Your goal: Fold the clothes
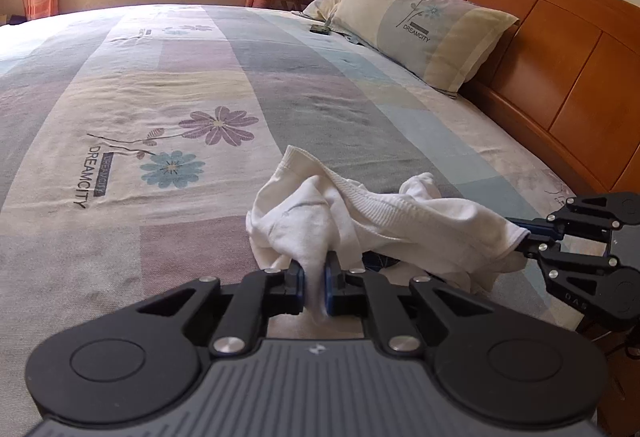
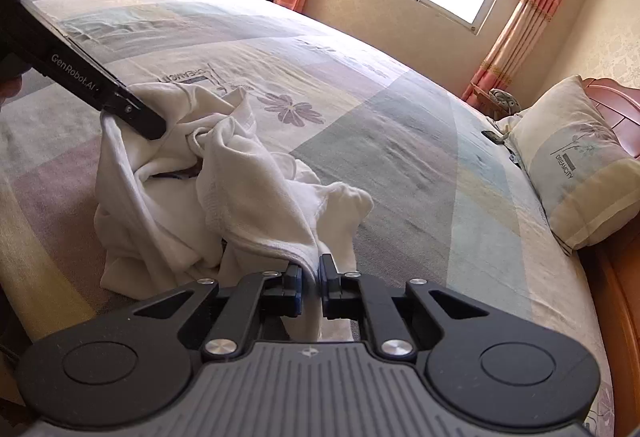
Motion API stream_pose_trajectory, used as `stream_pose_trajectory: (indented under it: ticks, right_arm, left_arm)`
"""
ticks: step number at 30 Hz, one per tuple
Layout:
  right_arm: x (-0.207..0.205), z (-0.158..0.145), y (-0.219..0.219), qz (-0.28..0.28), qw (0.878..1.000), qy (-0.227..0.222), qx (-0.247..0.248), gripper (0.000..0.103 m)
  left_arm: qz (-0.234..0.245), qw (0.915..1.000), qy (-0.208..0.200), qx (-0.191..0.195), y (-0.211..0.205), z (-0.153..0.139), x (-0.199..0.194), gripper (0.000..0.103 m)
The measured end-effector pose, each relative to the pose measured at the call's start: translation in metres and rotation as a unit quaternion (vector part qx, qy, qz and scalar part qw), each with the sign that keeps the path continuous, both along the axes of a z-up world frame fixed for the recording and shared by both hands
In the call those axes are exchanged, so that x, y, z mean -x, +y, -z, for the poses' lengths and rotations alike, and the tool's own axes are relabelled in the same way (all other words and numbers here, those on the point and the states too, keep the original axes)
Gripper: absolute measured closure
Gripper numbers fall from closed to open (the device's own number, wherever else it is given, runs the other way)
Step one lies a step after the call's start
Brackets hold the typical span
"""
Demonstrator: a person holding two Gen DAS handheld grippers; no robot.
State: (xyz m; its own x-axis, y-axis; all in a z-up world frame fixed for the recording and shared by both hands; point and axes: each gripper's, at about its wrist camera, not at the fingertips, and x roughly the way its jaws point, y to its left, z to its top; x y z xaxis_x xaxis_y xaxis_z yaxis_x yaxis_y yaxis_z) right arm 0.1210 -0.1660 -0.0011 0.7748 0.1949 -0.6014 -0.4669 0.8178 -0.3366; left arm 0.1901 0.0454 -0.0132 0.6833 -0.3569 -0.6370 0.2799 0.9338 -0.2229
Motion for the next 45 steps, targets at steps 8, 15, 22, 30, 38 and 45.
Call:
stream_pose_trajectory:
  ticks: [8,15,22,30,38,45]
  right_arm:
    - [-0.042,-0.029,-0.01,0.017,0.999,-0.033,0.014,0.091]
    - [-0.111,-0.036,-0.019,0.054,0.998,-0.03,0.002,0.091]
    - [-0.191,-0.021,-0.02,0.091,0.996,-0.012,0.008,0.091]
    - [-0.284,0.006,-0.007,0.132,0.991,0.01,-0.004,0.092]
    - [-0.299,0.037,-0.003,0.127,0.987,0.09,-0.037,0.049]
    - [-0.217,0.0,-0.055,0.133,0.982,0.089,-0.102,0.016]
  left_arm:
    - [-0.028,0.9968,-0.041,-0.063,0.035,-0.03,-0.025,0.098]
    - [-0.058,0.9903,-0.045,-0.118,0.063,-0.037,-0.078,0.098]
    - [-0.059,0.9891,-0.002,-0.135,0.072,-0.008,-0.15,0.098]
    - [-0.082,0.9894,0.045,-0.111,0.088,0.03,-0.19,0.096]
    - [-0.057,0.986,0.084,-0.132,0.089,0.05,-0.167,0.078]
    - [-0.035,0.9913,0.049,-0.118,0.071,0.013,-0.102,0.043]
